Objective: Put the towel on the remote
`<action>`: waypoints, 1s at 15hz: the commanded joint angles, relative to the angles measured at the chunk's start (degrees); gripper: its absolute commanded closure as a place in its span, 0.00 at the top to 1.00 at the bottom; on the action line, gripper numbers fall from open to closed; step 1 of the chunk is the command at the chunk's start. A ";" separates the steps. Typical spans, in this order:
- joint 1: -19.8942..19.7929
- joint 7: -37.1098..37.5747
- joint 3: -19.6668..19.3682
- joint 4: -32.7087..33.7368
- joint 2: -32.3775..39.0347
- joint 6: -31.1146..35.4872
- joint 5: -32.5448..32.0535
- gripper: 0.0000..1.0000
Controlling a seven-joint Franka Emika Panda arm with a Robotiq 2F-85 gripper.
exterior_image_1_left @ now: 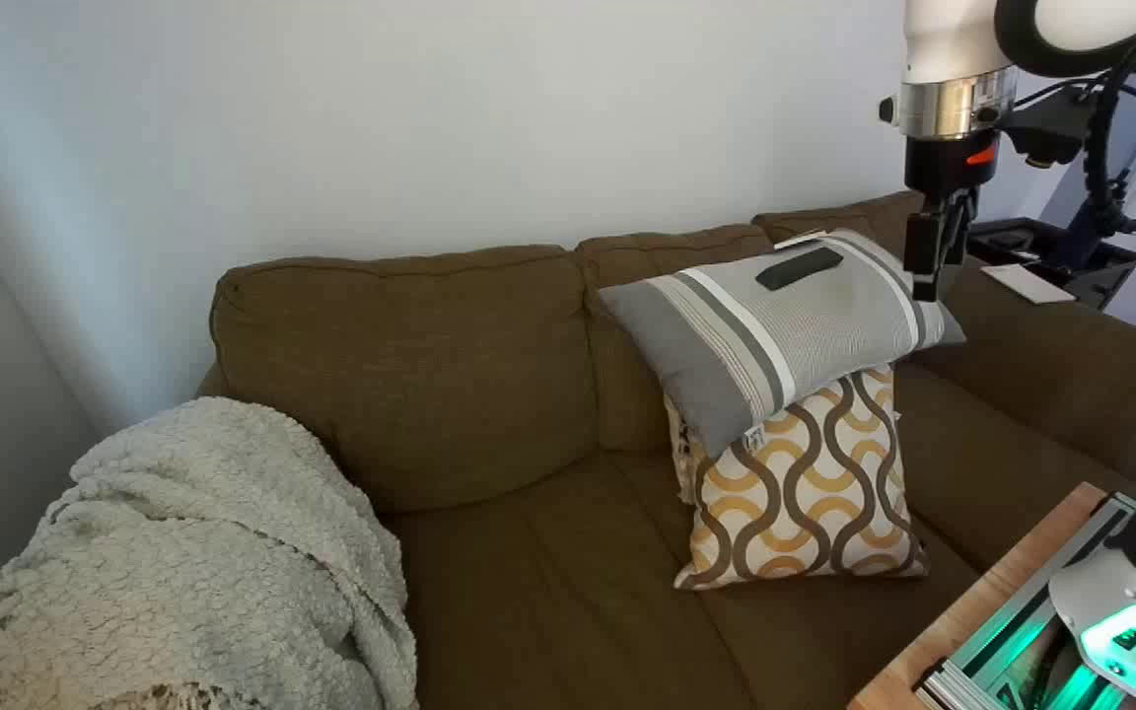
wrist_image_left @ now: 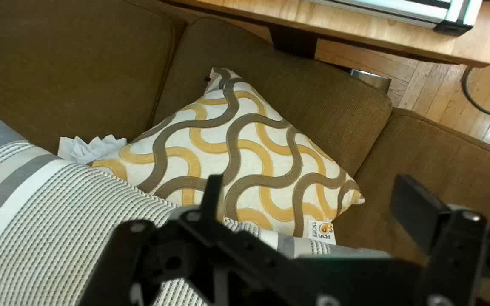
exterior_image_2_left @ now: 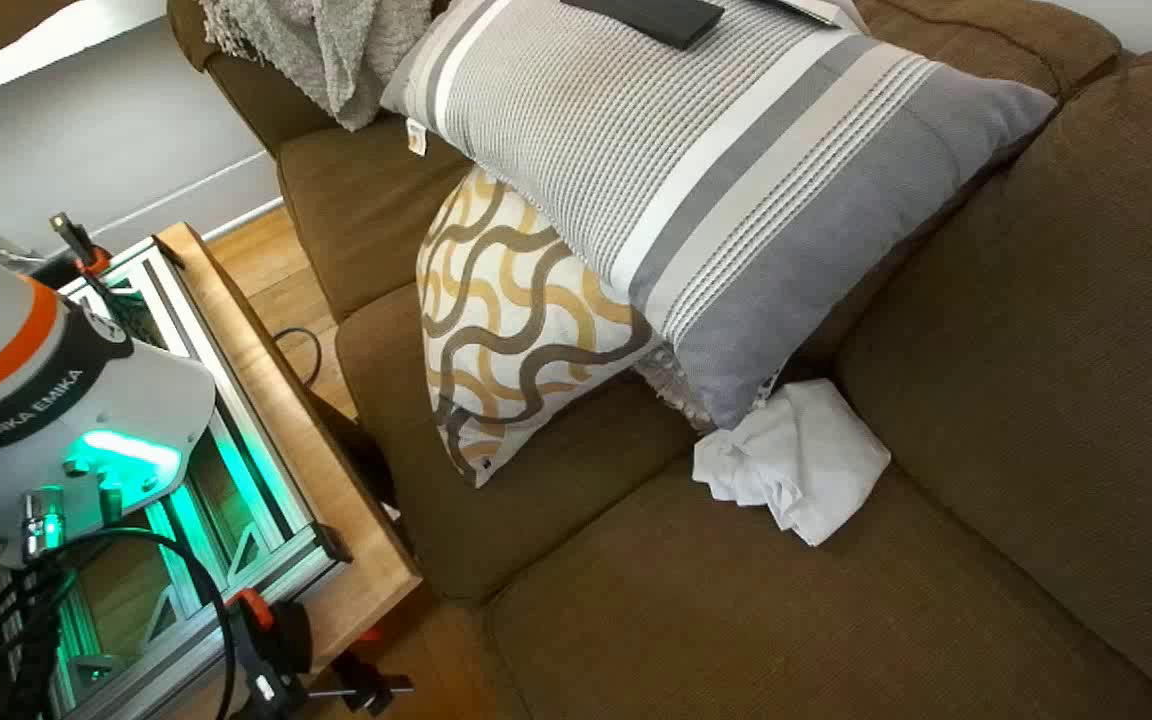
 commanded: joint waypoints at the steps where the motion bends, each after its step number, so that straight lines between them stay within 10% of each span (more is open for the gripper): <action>1: 1.50 0.63 -1.26 0.09 0.23 -0.12 -0.55 1.00; 15: -0.57 2.09 -3.01 0.44 0.55 0.17 -1.91 1.00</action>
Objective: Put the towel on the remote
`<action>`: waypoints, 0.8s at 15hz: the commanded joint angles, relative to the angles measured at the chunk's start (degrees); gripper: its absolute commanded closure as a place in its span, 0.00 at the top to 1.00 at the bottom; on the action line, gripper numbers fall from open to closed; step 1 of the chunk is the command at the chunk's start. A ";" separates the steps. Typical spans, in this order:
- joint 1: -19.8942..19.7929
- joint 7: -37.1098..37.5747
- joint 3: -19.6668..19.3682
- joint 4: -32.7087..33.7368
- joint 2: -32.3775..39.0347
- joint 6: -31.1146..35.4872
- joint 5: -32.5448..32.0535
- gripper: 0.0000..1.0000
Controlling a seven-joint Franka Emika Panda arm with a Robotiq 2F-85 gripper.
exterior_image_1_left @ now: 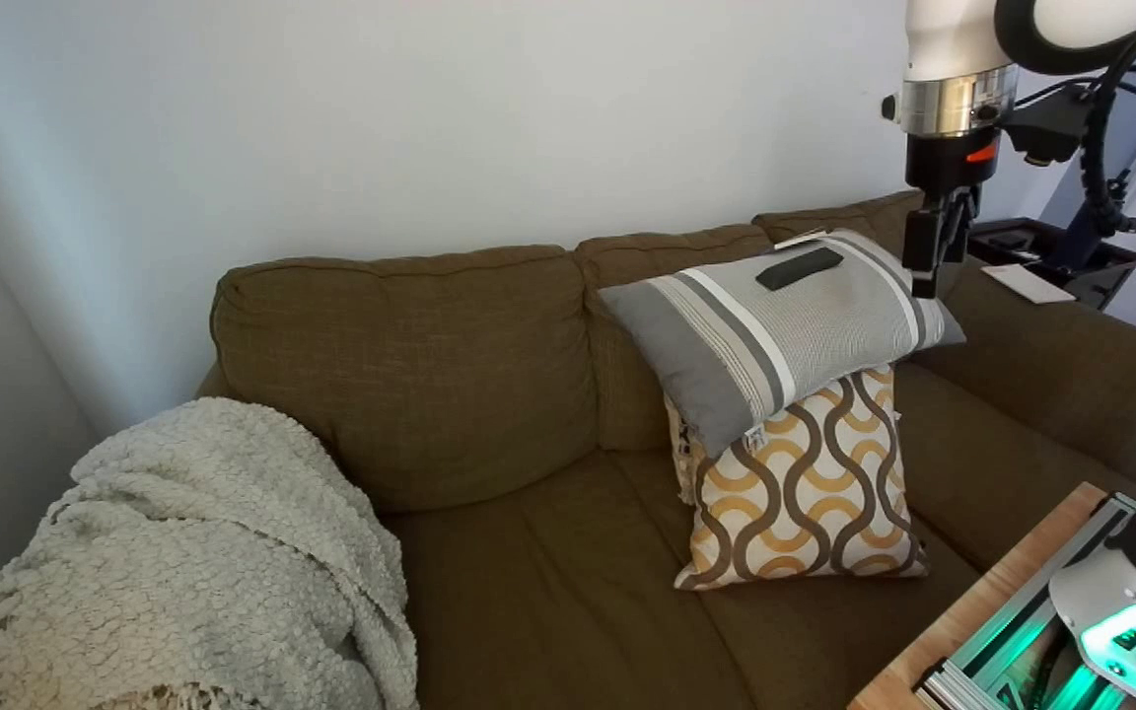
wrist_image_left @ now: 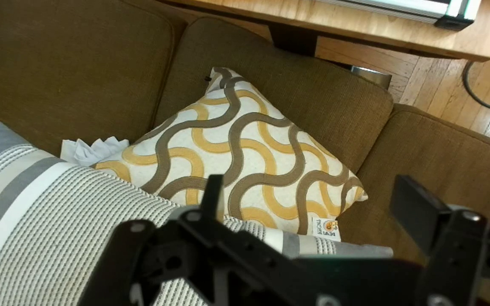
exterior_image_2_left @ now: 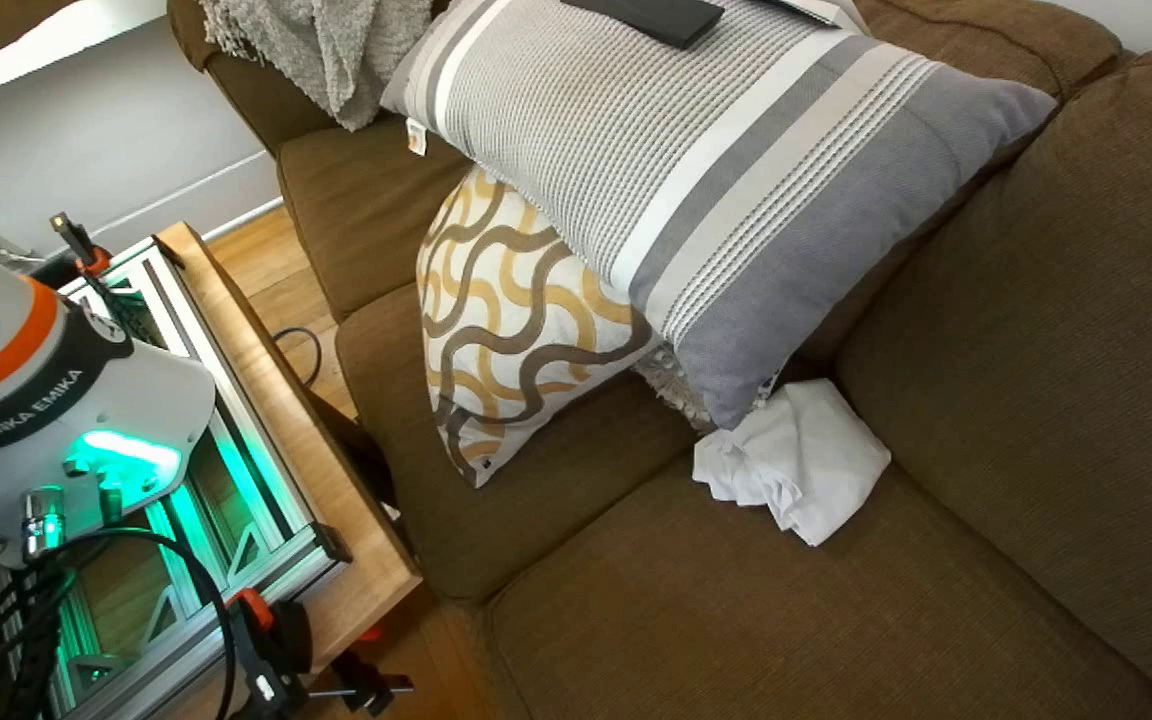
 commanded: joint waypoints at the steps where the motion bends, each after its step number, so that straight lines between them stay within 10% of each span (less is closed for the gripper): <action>1: -1.21 0.59 -3.51 0.00 0.34 0.30 -2.51 1.00; 12: -12.02 -9.45 -19.35 -3.97 3.26 10.83 -19.45 1.00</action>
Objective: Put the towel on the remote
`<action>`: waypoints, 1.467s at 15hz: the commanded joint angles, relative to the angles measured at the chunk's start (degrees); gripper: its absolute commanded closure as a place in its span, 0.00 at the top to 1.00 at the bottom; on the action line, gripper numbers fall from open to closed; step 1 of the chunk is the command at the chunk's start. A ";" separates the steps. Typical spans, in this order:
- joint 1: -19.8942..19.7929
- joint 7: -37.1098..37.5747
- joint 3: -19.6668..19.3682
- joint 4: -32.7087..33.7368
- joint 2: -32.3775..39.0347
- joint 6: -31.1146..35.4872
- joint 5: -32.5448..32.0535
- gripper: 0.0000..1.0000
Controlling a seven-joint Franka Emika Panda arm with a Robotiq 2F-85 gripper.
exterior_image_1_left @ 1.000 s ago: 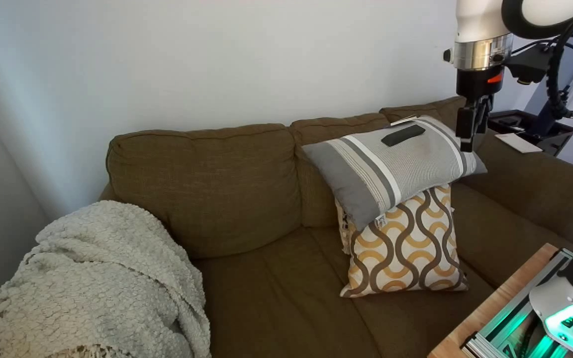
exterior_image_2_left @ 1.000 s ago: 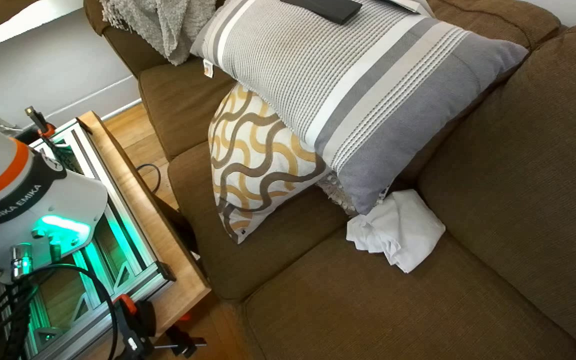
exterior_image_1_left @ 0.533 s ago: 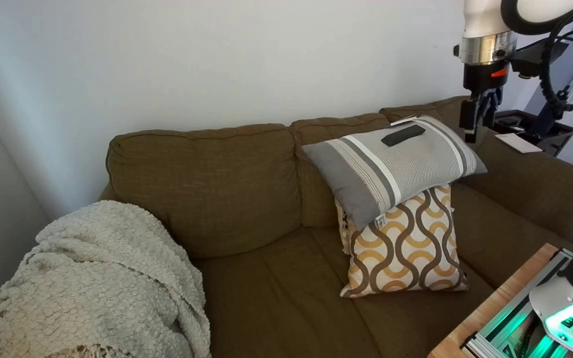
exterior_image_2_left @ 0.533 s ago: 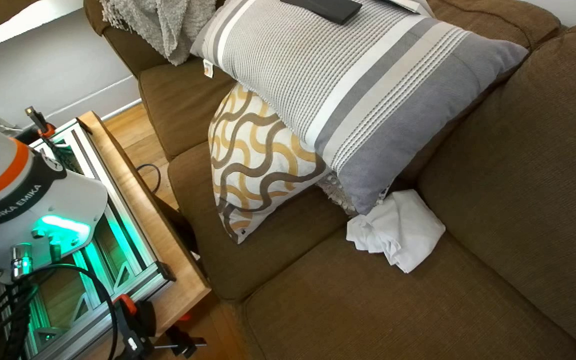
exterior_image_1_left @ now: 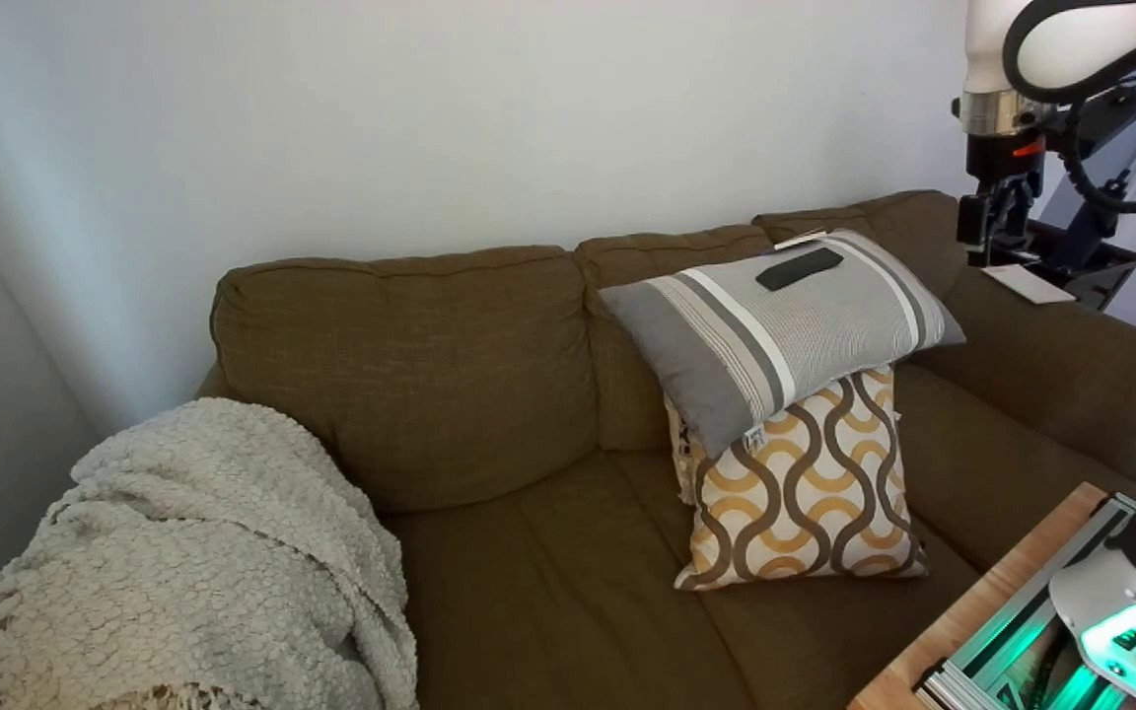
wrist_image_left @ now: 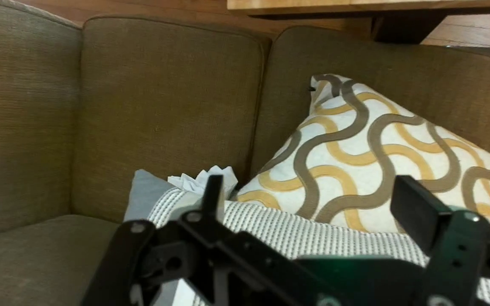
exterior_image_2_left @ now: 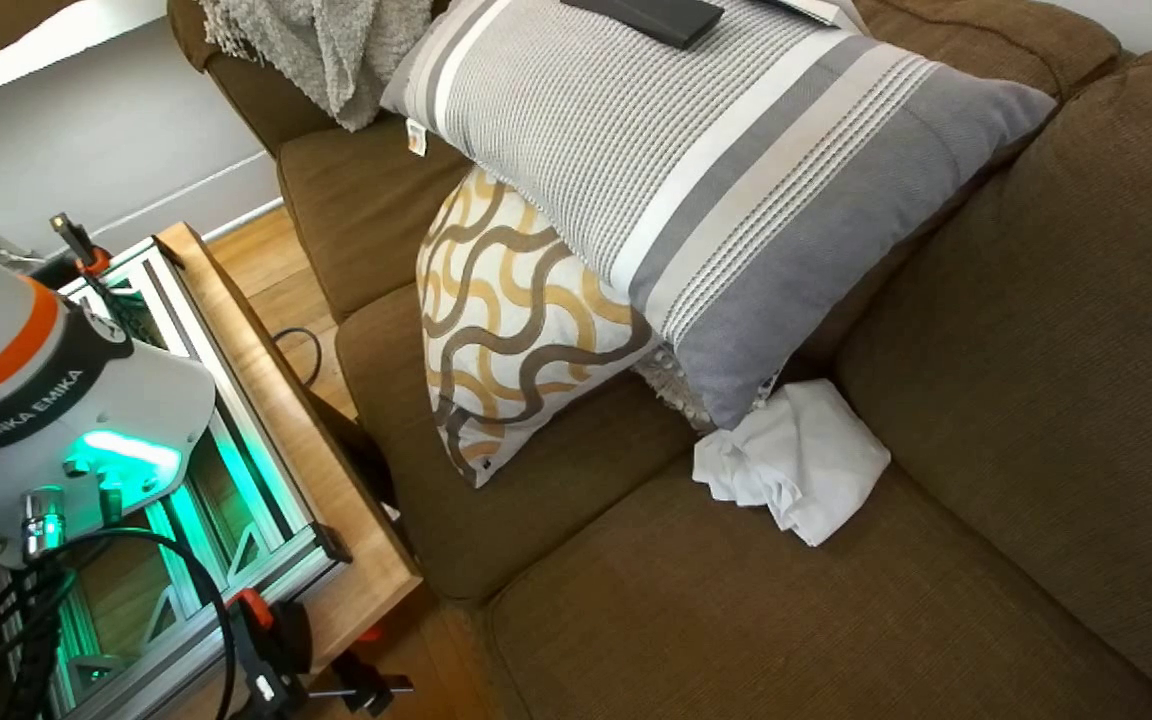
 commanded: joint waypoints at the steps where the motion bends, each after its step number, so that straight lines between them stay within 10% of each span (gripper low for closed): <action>1: -3.08 -4.91 -6.19 -2.29 1.94 6.23 -2.08 1.00; 5: -5.86 -11.44 -12.30 -2.91 3.69 10.64 1.18 1.00; 16: -6.43 -10.82 -11.36 -2.67 3.55 9.86 0.27 1.00; 22: -10.63 -17.60 -20.88 -6.40 9.21 21.14 6.49 1.00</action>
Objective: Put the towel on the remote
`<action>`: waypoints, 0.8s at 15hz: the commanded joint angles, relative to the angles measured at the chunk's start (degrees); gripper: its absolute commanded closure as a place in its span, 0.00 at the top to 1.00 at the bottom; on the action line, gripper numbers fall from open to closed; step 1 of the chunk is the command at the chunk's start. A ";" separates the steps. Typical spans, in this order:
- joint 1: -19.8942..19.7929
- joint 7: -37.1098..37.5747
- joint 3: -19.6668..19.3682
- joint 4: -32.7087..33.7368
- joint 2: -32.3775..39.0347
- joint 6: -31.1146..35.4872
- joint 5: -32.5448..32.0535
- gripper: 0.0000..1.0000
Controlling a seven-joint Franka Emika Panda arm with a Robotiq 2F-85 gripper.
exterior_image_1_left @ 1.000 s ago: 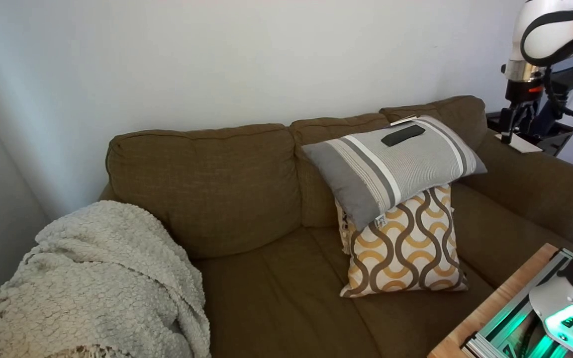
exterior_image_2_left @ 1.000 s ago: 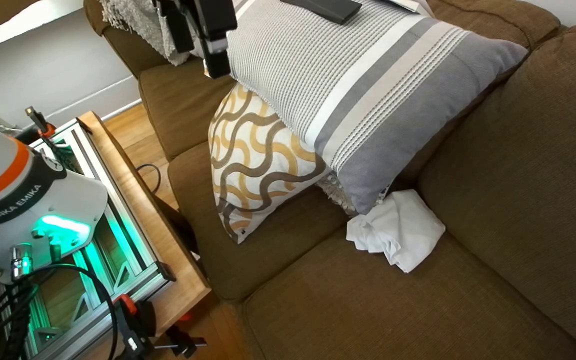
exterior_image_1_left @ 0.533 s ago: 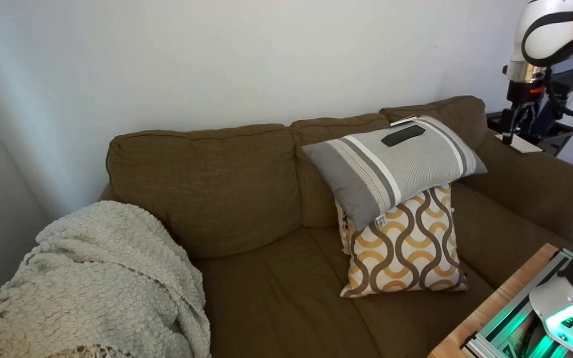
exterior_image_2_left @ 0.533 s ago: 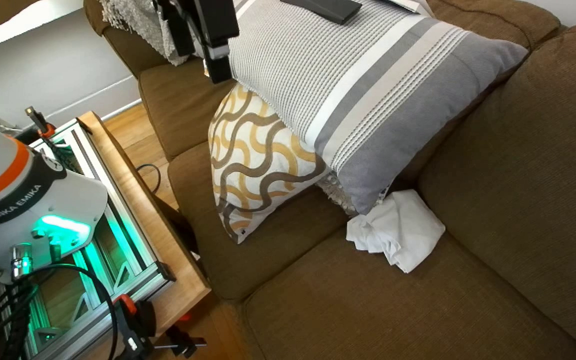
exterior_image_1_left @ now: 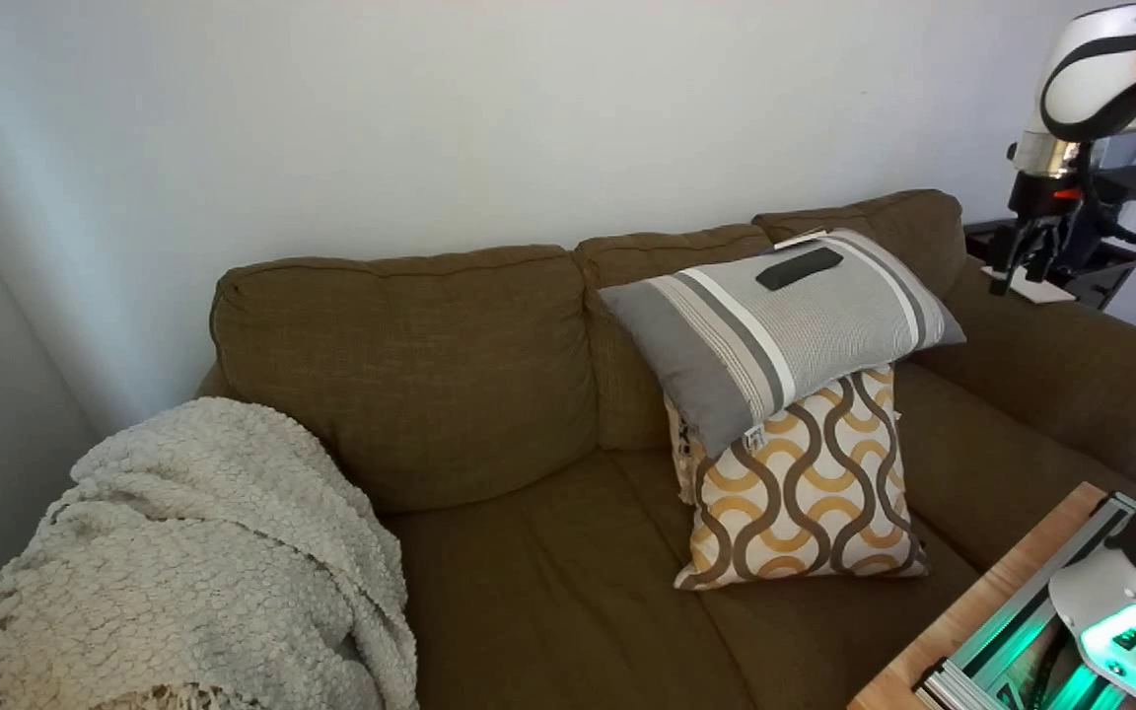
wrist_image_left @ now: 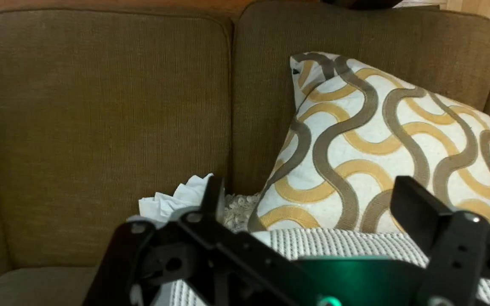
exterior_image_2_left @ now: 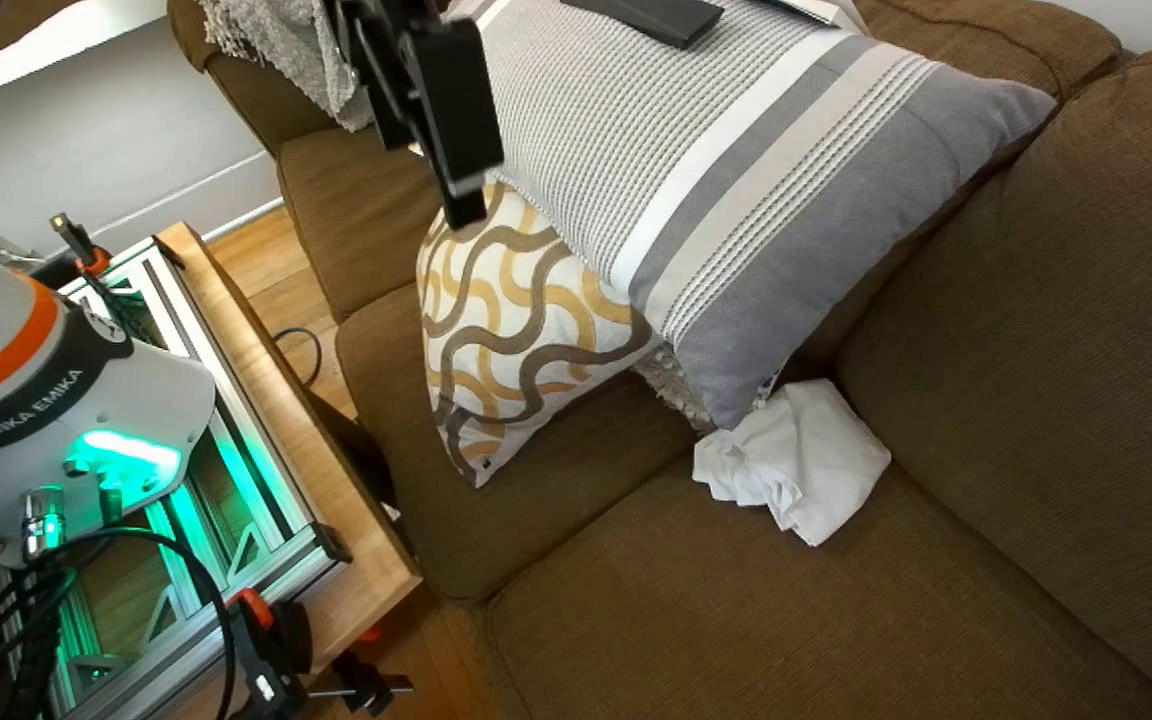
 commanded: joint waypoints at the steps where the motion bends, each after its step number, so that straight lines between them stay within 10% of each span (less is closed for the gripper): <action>1: -4.81 -5.46 -5.79 -2.33 5.41 7.45 0.56 1.00; 12: -15.39 -2.18 -10.75 0.47 37.25 35.74 -4.48 1.00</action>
